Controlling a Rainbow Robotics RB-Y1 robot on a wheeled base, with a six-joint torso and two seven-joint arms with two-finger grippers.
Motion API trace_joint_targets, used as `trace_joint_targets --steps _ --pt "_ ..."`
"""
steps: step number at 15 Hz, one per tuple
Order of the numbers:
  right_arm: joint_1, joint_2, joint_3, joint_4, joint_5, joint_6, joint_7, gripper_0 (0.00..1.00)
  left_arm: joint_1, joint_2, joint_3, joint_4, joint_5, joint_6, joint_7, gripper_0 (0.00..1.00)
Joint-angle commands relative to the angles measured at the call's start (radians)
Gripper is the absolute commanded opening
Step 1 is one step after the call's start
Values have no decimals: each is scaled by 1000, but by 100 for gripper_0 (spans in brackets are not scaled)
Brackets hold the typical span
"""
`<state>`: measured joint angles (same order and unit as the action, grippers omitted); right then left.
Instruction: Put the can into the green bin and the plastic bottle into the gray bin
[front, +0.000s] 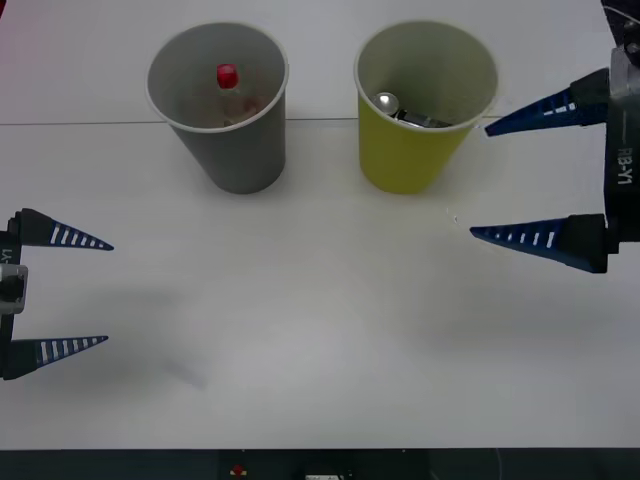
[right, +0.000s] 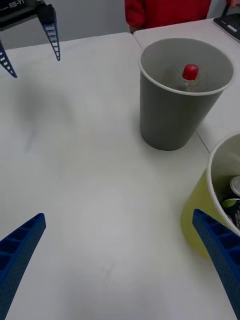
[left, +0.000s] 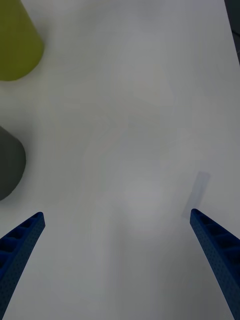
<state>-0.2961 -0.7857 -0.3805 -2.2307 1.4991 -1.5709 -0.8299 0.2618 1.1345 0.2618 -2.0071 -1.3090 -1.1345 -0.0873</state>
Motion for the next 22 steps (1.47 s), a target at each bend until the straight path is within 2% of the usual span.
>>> trace_joint_targets --steps 1,6,10,16,22 --pt "109 -14 -67 0 -22 0 118 100 0 0 0 0 0 0 0 100" --pt "256 -14 -138 66 -71 0 328 100 0 0 0 0 0 0 0 100" --pt "308 -32 -141 191 -118 0 515 100 0 0 0 0 0 0 0 100" --pt "357 -75 -132 326 -148 0 704 100 0 0 0 0 0 0 0 100" --pt "356 -87 -130 355 -157 0 718 100 0 0 0 0 0 0 0 100"
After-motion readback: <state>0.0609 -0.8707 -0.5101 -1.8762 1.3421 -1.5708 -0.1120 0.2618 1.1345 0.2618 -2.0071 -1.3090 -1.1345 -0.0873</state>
